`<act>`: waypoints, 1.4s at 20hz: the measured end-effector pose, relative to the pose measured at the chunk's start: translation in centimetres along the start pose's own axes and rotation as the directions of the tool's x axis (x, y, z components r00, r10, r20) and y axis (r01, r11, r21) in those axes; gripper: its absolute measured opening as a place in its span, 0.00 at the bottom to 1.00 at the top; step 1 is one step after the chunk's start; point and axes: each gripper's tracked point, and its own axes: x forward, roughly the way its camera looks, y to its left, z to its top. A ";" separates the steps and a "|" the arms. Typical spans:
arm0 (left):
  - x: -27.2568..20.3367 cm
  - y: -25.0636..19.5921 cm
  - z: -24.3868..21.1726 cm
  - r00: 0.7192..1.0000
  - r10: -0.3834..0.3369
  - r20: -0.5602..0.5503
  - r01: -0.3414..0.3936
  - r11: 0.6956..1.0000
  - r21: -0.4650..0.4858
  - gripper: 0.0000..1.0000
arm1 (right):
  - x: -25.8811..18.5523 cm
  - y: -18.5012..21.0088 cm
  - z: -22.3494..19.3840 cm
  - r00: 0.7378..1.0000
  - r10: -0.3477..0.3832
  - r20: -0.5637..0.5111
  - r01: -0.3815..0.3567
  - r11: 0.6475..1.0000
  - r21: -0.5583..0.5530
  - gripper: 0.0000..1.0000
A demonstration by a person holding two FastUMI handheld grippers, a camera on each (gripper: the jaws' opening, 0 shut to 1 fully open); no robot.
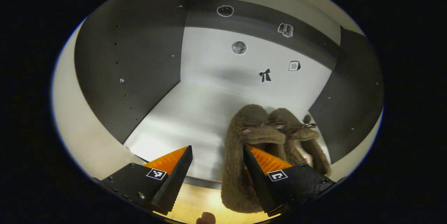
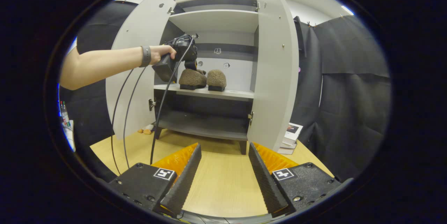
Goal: Grab one shoe with the right hand and put it into the shoe cabinet, grab the other shoe with the left hand and put it into the shoe cabinet; then close the right door with the right hand and the left door with the left hand.
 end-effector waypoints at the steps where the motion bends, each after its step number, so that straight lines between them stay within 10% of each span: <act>1: -0.9 -0.2 0.0 1.000 -0.019 0.008 0.019 1.000 -0.001 0.90 | 0.0 0.1 -0.1 1.000 0.003 -0.005 -0.003 1.000 0.004 0.87; 17: -18.0 1.3 -9.7 0.861 -0.216 0.460 0.160 0.974 0.157 0.95 | -0.9 -0.8 1.0 0.999 -0.011 0.046 0.009 0.999 0.049 0.87; 28: -23.6 7.0 -21.6 0.819 -0.081 0.567 -0.039 0.980 0.197 0.95 | -2.0 -4.3 0.3 0.997 -0.061 0.035 0.057 0.992 0.110 0.87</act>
